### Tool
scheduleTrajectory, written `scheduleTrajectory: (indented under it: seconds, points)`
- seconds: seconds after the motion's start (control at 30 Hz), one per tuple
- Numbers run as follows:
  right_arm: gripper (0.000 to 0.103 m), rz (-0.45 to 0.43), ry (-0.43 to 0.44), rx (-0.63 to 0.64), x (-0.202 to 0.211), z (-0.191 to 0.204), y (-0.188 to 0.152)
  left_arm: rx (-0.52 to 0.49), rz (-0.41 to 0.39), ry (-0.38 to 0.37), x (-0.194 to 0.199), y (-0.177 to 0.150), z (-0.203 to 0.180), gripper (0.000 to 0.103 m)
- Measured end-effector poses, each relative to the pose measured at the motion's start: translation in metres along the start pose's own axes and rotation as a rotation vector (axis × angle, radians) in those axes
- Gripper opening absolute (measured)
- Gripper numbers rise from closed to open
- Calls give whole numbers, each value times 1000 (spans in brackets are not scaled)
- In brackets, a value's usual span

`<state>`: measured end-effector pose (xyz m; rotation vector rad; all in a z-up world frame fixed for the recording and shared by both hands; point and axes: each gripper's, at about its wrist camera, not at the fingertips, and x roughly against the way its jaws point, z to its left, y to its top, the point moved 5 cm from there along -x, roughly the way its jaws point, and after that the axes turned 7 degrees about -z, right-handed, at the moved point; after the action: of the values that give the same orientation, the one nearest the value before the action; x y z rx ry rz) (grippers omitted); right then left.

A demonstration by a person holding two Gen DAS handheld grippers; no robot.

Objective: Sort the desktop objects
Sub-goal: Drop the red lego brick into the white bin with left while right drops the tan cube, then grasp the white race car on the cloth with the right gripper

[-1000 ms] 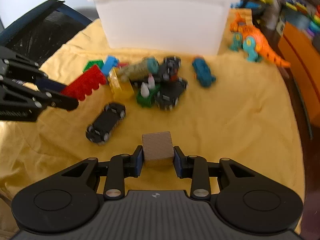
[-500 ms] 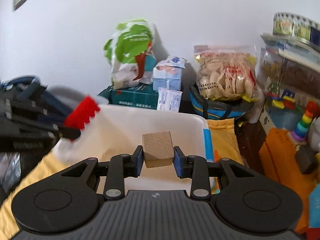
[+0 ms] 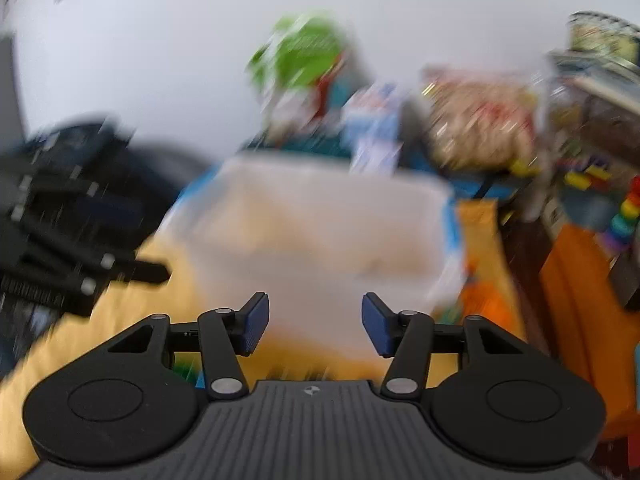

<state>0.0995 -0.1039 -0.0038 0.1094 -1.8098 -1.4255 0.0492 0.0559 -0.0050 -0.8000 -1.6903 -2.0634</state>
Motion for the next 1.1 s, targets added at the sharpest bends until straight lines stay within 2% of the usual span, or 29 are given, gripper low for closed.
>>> scheduleTrajectory:
  seconds: [0.07,0.1,0.17,0.3,0.4,0.63,0.7,0.97,1.03,1.1]
  points:
    - [51,65,25,11,1,14,-26,4,48,-20,-3,-21,-6,68]
    - [45,98,37,-1,1,19,-39,6,72,-28,-5,-30,-10,68]
    - [40,164,49,-44,-1,26,-61,4,96,-35,-6,-45,-19,68]
    - [40,245,93,-102,-3,44,-85,24,120,-43,-7,-61,-29,68]
    - [42,283,111,-98,-11,57,-93,49,129,-52,-6,-66,-32,68]
    - [40,315,103,-75,-26,65,-111,79,130,-78,-8,-64,-37,67]
    - [29,302,89,-49,-21,62,-112,90,126,-99,-9,-62,-42,67]
    - [21,231,-129,159,1,29,-108,55,148,-137,-17,-63,-68,67]
    - [22,245,-111,133,-2,25,-111,51,148,-135,-18,-62,-70,67]
    - [22,235,-40,10,0,22,-110,54,150,-135,-17,-62,-71,67]
